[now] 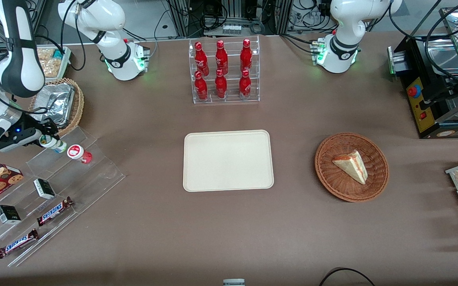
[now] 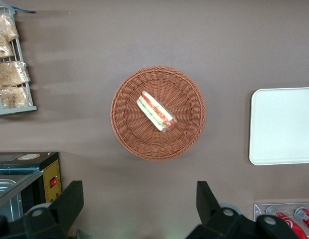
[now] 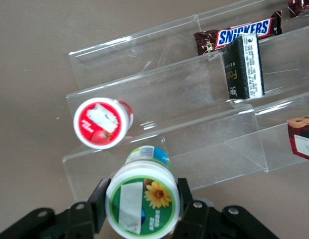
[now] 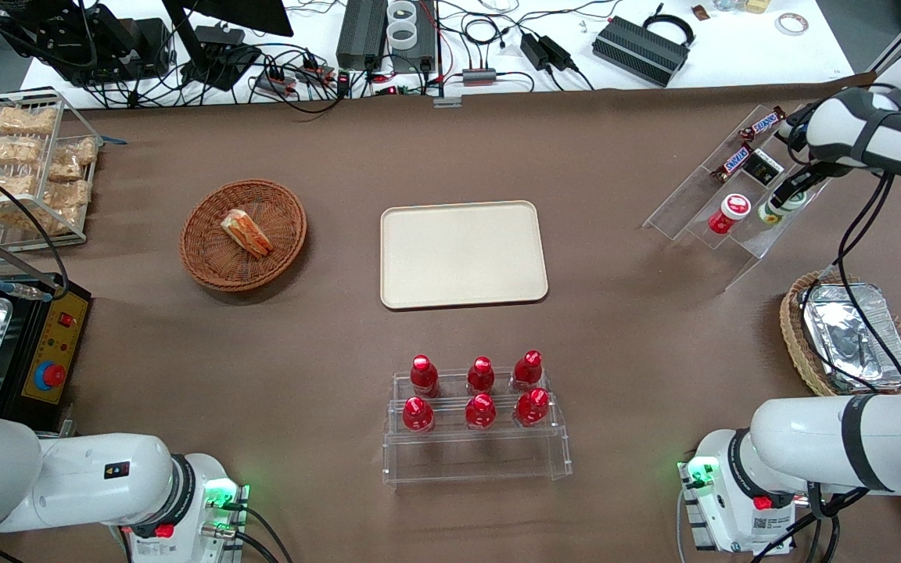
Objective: Place green gum on tray
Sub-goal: 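Close the right gripper on the green gum bottle and lift it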
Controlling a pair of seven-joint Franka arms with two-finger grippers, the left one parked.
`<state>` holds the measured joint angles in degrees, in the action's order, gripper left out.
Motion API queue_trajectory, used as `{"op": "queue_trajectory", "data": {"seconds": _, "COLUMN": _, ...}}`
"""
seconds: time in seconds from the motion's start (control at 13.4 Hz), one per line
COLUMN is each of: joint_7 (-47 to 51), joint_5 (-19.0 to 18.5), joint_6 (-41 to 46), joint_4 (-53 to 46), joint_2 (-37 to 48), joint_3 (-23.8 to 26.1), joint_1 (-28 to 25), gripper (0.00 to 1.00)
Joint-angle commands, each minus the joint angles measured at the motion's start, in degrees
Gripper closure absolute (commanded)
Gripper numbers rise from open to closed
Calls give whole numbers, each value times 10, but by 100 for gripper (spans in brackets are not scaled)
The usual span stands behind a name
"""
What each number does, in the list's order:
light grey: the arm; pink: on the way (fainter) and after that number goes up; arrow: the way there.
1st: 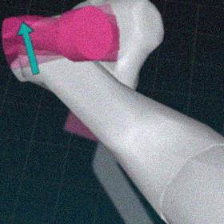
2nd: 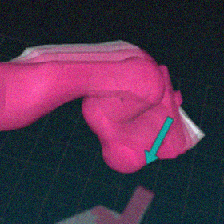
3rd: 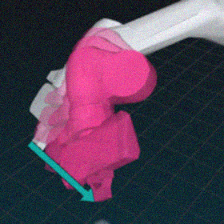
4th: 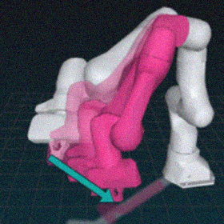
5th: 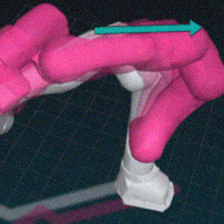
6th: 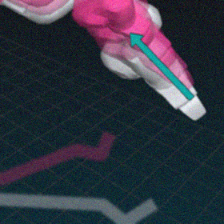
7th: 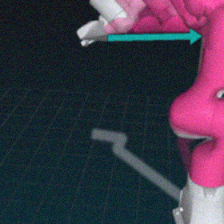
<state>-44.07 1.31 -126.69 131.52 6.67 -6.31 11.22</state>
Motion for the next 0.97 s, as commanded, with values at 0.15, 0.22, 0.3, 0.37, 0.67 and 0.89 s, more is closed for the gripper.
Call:
{"op": "queue_trajectory", "data": {"seconds": 0.15, "joint_7": 15, "joint_5": 4, "joint_6": 196, "joint_4": -198, "joint_2": -37, "joint_3": 1, "joint_1": -40, "gripper": 100}}
{"op": "queue_trajectory", "data": {"seconds": 0.22, "joint_7": 33, "joint_5": 4, "joint_6": 229, "joint_4": -236, "joint_2": -49, "joint_3": 1, "joint_1": -51, "gripper": 100}}
{"op": "queue_trajectory", "data": {"seconds": 0.3, "joint_7": 46, "joint_5": 4, "joint_6": 258, "joint_4": -269, "joint_2": -58, "joint_3": 1, "joint_1": -65, "gripper": 100}}
{"op": "queue_trajectory", "data": {"seconds": 0.37, "joint_7": 68, "joint_5": 4, "joint_6": 281, "joint_4": -294, "joint_2": -65, "joint_3": 1, "joint_1": -84, "gripper": 100}}
{"op": "queue_trajectory", "data": {"seconds": 0.67, "joint_7": 208, "joint_5": 38, "joint_6": 311, "joint_4": -313, "joint_2": -71, "joint_3": 2, "joint_1": -165, "gripper": 100}}
{"op": "queue_trajectory", "data": {"seconds": 0.89, "joint_7": 342, "joint_5": 54, "joint_6": 292, "joint_4": -313, "joint_2": -90, "joint_3": 2, "joint_1": -250, "gripper": 100}}
